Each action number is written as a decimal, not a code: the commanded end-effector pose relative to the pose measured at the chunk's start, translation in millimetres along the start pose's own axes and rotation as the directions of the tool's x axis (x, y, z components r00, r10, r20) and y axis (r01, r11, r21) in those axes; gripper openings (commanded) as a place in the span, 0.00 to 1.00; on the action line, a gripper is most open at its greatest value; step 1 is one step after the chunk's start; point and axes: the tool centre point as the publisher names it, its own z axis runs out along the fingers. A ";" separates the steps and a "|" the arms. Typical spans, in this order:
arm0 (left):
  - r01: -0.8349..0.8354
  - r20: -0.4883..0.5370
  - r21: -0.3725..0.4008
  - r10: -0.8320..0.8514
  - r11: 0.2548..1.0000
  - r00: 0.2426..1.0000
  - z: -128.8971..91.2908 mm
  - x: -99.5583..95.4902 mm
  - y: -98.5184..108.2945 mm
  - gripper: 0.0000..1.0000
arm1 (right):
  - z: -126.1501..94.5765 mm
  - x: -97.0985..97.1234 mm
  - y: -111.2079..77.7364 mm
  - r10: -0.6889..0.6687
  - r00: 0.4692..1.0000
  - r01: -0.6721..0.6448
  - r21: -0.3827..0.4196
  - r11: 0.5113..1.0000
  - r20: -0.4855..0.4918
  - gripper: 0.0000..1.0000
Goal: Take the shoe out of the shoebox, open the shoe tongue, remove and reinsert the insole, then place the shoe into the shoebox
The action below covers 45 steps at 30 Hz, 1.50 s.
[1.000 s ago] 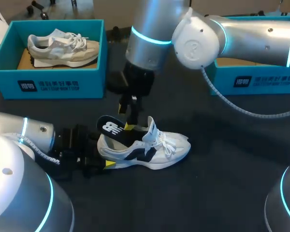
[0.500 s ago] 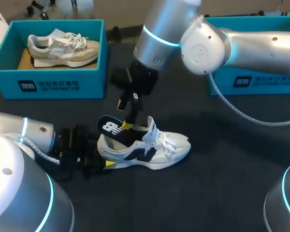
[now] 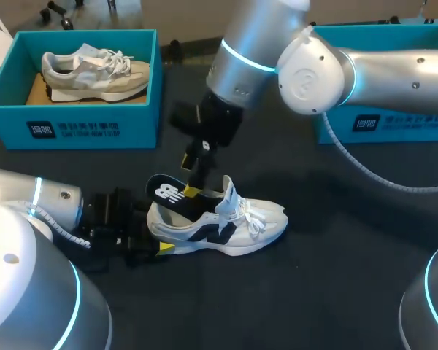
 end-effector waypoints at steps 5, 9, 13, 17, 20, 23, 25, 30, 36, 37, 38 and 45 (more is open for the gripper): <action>0.000 -0.002 -0.005 0.000 1.000 1.000 5.1 -2.5 2.7 0.00 | 7.6 11.6 -6.2 0.090 0.996 -0.091 -0.037 0.995 -0.021 1.00; 0.000 -0.002 -0.005 0.000 1.000 1.000 5.1 -2.5 2.7 0.00 | 12.8 15.4 -6.0 0.118 0.992 -0.119 -0.046 0.992 -0.038 0.81; 0.000 -0.002 -0.005 0.000 1.000 1.000 5.1 -2.5 2.7 0.00 | 19.8 17.7 -5.2 0.129 0.990 -0.132 -0.061 0.989 -0.051 0.50; 0.000 -0.002 -0.005 0.000 1.000 1.000 5.1 -2.5 2.7 0.00 | 25.7 20.7 -6.1 0.145 0.988 -0.149 -0.087 0.985 -0.058 0.44; 0.000 -0.002 -0.005 0.000 1.000 1.000 5.1 -2.5 2.7 0.00 | 29.5 22.0 -5.1 0.151 0.986 -0.158 -0.100 0.982 -0.072 0.42; 0.000 -0.002 -0.005 0.000 1.000 1.000 5.1 -2.5 2.7 0.00 | 32.3 22.5 -4.3 0.154 0.985 -0.162 -0.105 0.981 -0.081 0.38; 0.000 -0.002 -0.005 0.000 1.000 1.000 5.1 -2.5 2.7 0.00 | 34.6 22.5 -4.5 0.156 0.984 -0.165 -0.106 0.981 -0.084 0.37; 0.000 -0.002 -0.005 0.000 1.000 1.000 5.1 -2.5 2.7 0.00 | 38.0 20.0 -6.5 0.161 0.983 -0.171 -0.111 0.979 -0.093 0.31; 0.000 -0.002 -0.005 0.000 1.000 1.000 5.1 -2.5 2.7 0.00 | 40.5 16.4 -5.8 0.151 0.982 -0.164 -0.113 0.980 -0.117 0.04; 0.000 -0.002 -0.005 0.000 1.000 1.000 5.1 -2.5 2.7 0.00 | 41.4 15.9 -5.6 0.143 0.982 -0.158 -0.116 0.981 -0.125 0.00; 0.000 -0.002 -0.005 0.000 1.000 1.000 5.1 -2.5 2.7 0.00 | 41.9 15.6 -5.3 0.143 0.982 -0.158 -0.116 0.981 -0.125 0.00; 0.000 -0.002 -0.005 0.000 1.000 1.000 5.1 -2.5 2.7 0.00 | 32.1 16.2 1.7 0.117 0.983 -0.140 -0.164 0.977 -0.141 0.00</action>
